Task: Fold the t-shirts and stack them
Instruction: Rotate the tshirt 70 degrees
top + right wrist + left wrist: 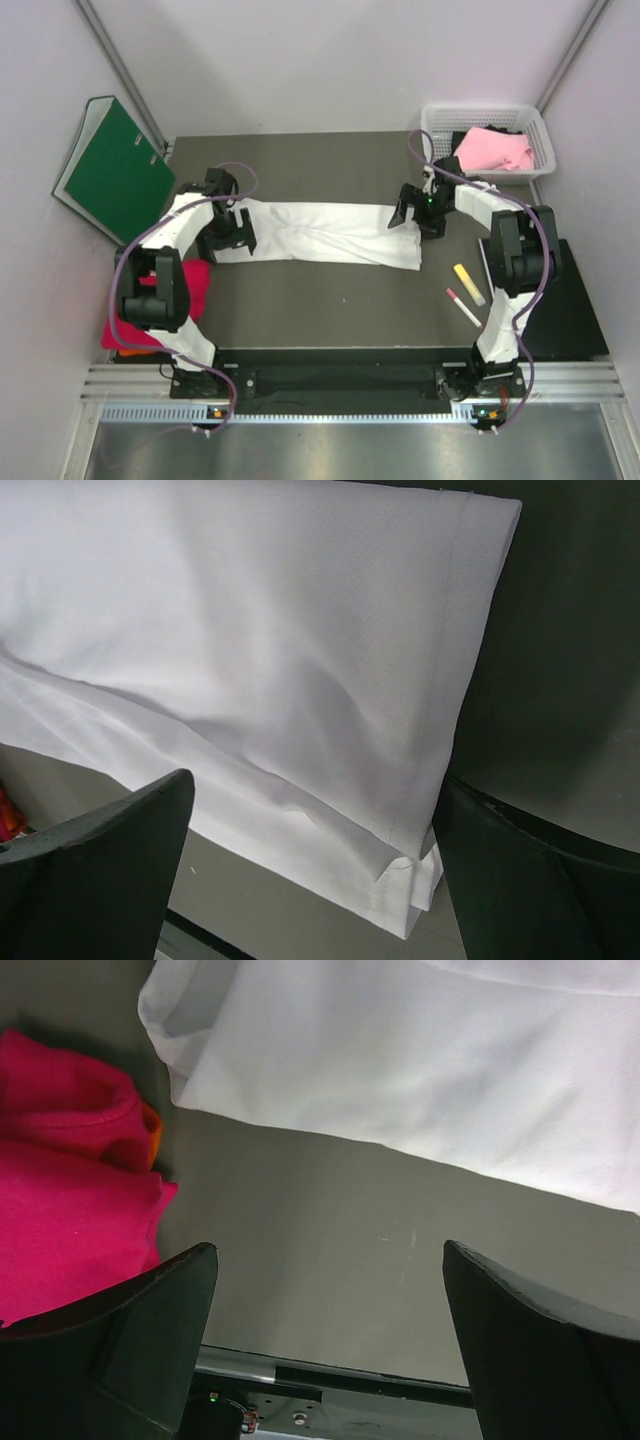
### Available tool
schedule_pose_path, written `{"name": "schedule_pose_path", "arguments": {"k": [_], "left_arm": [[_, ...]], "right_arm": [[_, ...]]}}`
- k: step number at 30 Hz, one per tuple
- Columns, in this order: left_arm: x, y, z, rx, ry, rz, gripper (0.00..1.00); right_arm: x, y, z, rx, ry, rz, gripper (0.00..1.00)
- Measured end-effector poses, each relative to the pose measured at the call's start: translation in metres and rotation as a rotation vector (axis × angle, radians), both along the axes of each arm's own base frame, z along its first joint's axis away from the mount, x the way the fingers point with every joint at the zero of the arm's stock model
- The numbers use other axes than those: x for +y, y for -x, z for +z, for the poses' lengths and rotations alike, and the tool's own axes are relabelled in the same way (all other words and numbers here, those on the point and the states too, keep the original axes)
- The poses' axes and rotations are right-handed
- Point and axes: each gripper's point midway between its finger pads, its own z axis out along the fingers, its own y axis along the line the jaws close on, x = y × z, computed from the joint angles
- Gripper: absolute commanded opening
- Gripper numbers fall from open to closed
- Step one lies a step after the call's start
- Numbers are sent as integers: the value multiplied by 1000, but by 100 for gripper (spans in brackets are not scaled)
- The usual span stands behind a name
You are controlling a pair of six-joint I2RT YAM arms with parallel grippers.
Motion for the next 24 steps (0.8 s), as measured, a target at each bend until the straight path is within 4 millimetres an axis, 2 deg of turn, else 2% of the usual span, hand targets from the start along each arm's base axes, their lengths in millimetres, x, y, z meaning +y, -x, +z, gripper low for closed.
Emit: {"name": "schedule_pose_path", "arguments": {"k": [5,6,7,8,10,11,14,17,24], "left_arm": [[2,8,-12,40,-12,22,99],[3,9,-15,48,-17,30,99],[3,8,-18,53,-21,35,99],[4,8,-21,60,-26,41,99],[4,6,-29,72,-30,52,99],[4,4,-34,80,-32,58,99],[4,2,-48,108,-34,70,99],[2,0,-62,139,-30,80,99],[-1,-20,-62,166,-30,81,99]], "right_arm": [[-2,11,-4,-2,3,-5,94],[-2,13,-4,-3,2,-8,85],[-3,16,-5,-2,3,-10,79],[-4,20,-6,-1,4,-11,69],[-6,29,-9,10,8,-14,58],[-7,36,-12,22,9,-20,45],[-9,49,-18,46,15,-20,27],[-10,63,-24,70,20,-16,17],[-6,94,-20,91,28,23,16]]}}
